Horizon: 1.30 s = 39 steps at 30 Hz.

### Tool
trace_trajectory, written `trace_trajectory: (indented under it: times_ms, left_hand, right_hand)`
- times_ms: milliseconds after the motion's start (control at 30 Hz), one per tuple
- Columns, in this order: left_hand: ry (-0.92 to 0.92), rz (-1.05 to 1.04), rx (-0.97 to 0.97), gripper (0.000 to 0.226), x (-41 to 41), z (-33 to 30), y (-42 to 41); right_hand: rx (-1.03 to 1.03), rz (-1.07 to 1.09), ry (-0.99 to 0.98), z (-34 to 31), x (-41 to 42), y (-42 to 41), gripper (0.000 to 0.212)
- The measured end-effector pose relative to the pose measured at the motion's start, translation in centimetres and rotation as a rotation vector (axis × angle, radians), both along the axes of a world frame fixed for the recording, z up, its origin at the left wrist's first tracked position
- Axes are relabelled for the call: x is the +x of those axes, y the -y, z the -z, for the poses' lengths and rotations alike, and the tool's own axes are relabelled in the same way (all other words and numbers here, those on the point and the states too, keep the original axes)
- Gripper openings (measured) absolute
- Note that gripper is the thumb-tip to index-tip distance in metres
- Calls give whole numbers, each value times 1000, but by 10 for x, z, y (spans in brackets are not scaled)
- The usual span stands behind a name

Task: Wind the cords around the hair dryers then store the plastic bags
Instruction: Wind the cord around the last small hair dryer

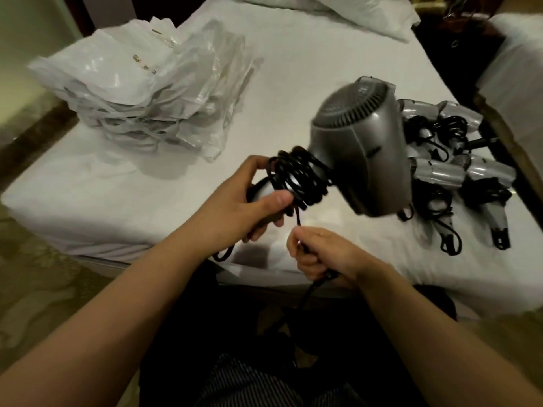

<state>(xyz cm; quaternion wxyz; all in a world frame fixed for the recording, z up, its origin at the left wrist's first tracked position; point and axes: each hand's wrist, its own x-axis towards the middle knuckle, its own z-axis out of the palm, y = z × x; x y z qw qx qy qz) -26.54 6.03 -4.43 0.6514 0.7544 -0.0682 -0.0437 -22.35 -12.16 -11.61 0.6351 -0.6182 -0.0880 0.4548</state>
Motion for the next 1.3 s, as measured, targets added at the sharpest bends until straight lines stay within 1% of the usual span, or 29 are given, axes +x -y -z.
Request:
trace_trajectory:
  times_ms: [67,100,167,200,233,300,367,400,467,500,533,567,600,667,700,767,833,900,967,1033,1067,1133,1233,1267,1300]
  left_hand:
    - [-21,-87,-52,51,3,6,0]
    - [-28,-120,-59,52,5,8,-1]
    - [-28,-153,-50,50,7,11,-2]
    - [-27,-164,-40,48,7,11,-3]
    - [-27,-176,-29,46,8,11,-3]
    - [-32,-205,-15,43,9,11,-3]
    - [-39,-245,-10,40,12,12,-2]
    - [-40,-268,-13,40,13,13,-1]
    - [-46,-321,-35,39,17,13,-1]
    - [-48,-355,-46,38,18,13,-1]
    - [-50,-393,-45,36,20,15,-1]
    - [-55,-431,-23,37,22,15,-1]
    - [-59,-467,23,39,24,18,-3]
    - [-60,-524,180,45,28,27,-8]
    - [-64,-536,294,50,29,31,-11]
    - [-79,-534,570,62,26,38,-18]
    - [-83,-503,802,67,22,42,-18]
    - [-81,-438,944,66,16,43,-16]
    - [-51,-351,1074,65,10,44,-13]
    - [0,-232,1177,64,5,43,-10]
    - [9,-168,1190,63,2,41,-9]
    - [-7,-15,1152,66,-4,34,-7]
    - [-7,243,1057,87,-12,20,-7]
    - [1,305,1062,87,-13,16,-7]
    - [14,355,1090,83,-15,12,-6]
  right_hand:
    - [-59,1,68,1,-5,-1,39]
    - [-92,63,104,2,-5,-2,37]
    - [-129,301,157,7,-1,-3,34]
    - [-109,424,152,9,0,-2,33]
    - [-47,533,105,10,1,-1,32]
    - [153,701,-60,7,0,0,28]
    - [323,770,-185,1,-3,1,25]
    - [355,764,-219,-2,-5,1,24]
    - [335,684,-240,-3,-11,4,27]
    - [284,621,-221,-3,-13,4,29]
    - [186,551,-156,-3,-16,5,31]
    - [38,468,-24,-4,-18,4,32]
    - [-144,359,159,-8,-20,1,32]
    - [-492,113,530,-20,-23,-7,29]
    - [-614,-4,678,-27,-24,-11,28]
    - [-742,-193,847,-42,-27,-17,27]
    - [-807,-335,936,-63,-29,-20,30]
    - [-881,-425,1060,-82,-28,-18,27]
    - [-949,-462,1215,-97,-23,-14,21]
    - [-944,-438,1315,-109,-17,-13,19]
    - [-935,-429,1342,-114,-13,-13,19]
    - [-914,-445,1393,-123,-5,-12,19]
    - [-873,-511,1453,-132,3,-11,17]
    - [-841,-519,1452,-134,4,-11,14]
    - [-807,-526,1446,-133,5,-11,12]
